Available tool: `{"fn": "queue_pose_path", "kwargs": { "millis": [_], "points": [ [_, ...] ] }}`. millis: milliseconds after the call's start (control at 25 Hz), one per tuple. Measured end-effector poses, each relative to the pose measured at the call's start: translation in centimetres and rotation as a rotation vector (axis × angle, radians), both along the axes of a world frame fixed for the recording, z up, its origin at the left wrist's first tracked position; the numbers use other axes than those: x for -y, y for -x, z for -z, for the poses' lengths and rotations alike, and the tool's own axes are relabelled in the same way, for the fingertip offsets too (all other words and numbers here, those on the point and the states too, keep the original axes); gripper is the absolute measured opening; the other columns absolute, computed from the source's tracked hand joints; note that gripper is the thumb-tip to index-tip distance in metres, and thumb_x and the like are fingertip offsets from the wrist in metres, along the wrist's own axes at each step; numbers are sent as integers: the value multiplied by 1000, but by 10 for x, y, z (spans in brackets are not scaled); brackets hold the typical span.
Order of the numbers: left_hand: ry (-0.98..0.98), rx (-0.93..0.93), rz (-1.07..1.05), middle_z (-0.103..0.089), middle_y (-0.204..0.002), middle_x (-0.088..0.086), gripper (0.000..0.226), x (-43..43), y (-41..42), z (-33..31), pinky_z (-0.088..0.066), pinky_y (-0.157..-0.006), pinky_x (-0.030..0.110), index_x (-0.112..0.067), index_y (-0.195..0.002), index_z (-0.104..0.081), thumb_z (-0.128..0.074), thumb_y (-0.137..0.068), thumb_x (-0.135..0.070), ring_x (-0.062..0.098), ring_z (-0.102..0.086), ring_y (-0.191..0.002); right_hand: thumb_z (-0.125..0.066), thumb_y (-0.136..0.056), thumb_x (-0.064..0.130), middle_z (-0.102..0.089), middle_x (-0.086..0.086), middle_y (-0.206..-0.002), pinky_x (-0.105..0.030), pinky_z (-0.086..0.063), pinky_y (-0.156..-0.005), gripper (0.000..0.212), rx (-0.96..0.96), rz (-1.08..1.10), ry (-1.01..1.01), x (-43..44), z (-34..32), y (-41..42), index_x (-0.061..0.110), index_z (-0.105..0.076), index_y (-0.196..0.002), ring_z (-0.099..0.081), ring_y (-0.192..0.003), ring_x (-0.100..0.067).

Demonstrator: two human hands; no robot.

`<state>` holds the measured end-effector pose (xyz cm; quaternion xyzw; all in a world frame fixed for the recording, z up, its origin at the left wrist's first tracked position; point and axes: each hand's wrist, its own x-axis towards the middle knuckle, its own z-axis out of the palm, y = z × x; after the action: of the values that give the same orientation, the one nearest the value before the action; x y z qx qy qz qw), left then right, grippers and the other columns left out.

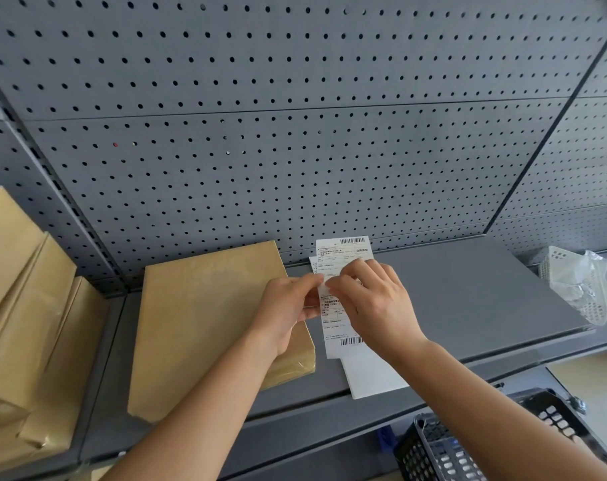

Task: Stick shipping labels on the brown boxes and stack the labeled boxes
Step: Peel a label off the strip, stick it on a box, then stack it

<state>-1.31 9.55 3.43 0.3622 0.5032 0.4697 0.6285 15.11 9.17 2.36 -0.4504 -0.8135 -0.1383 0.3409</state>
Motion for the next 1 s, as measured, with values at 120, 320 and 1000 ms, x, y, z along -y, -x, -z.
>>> {"fn": "queue_pose_path", "kwargs": {
  "millis": [120, 320, 1000],
  "points": [
    [9, 13, 15, -80, -83, 9, 19, 0, 1, 0, -61, -71, 30, -4, -91, -79, -64, -97, -14, 18, -74, -73, -77, -80, -1, -61, -1, -87, -31, -40, -72, 24, -4, -6, 1, -1, 0, -1, 19, -72, -93, -56, -76, -25],
    [22, 43, 57, -79, -90, 14, 18, -2, 8, 0, -61, -79, 33, 3, -100, -74, -69, -95, -13, 22, -75, -80, -75, -82, 0, -60, 0, -88, -35, -44, -67, 20, -3, 2, 21, -5, 1, -4, 17, -70, -91, -53, -78, -24],
    [36, -35, 36, -77, -75, 6, 21, -3, 2, -3, -60, -73, 29, -4, -87, -75, -64, -99, -17, 14, -73, -68, -64, -94, 10, -62, 1, -94, -25, -40, -80, 4, -66, -100, 200, -3, -6, 1, 14, -65, -92, -58, -85, -24]
  ]
}}
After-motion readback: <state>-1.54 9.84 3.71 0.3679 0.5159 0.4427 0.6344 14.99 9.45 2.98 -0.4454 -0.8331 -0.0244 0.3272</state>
